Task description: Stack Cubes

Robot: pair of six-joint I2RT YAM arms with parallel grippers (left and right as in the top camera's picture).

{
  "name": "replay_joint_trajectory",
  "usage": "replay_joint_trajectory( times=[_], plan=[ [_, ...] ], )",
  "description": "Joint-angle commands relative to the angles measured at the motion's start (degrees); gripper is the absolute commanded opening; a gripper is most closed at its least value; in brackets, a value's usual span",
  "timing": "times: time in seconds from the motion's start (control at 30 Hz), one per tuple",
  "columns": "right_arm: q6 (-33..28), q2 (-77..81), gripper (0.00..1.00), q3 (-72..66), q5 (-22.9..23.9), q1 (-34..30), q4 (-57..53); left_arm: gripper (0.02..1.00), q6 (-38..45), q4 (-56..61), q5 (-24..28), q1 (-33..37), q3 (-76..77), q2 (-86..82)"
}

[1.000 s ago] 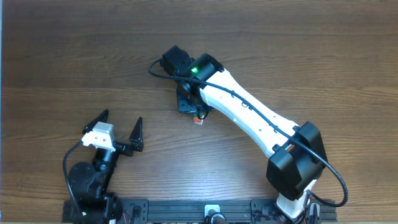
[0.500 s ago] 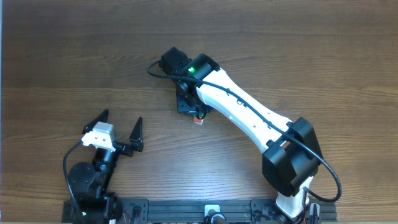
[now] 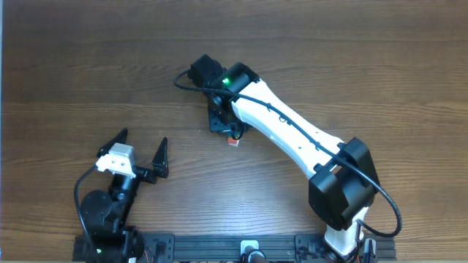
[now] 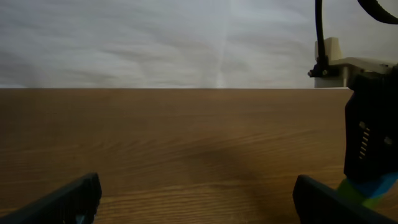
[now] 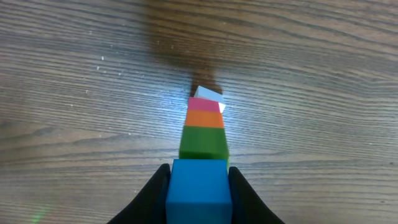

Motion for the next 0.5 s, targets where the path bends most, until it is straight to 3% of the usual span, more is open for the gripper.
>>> replay_joint_trajectory(
  times=[0.03, 0.5],
  plan=[
    [1.42, 0.83, 0.009, -0.44, 1.36, -0.42, -0.33, 1.000, 0.81, 0.26, 0.57, -0.26, -0.50, -0.24],
    [1.42, 0.83, 0.012, -0.44, 1.36, -0.66, 0.07, 1.000, 0.81, 0.26, 0.57, -0.26, -0.50, -0.24]
  ],
)
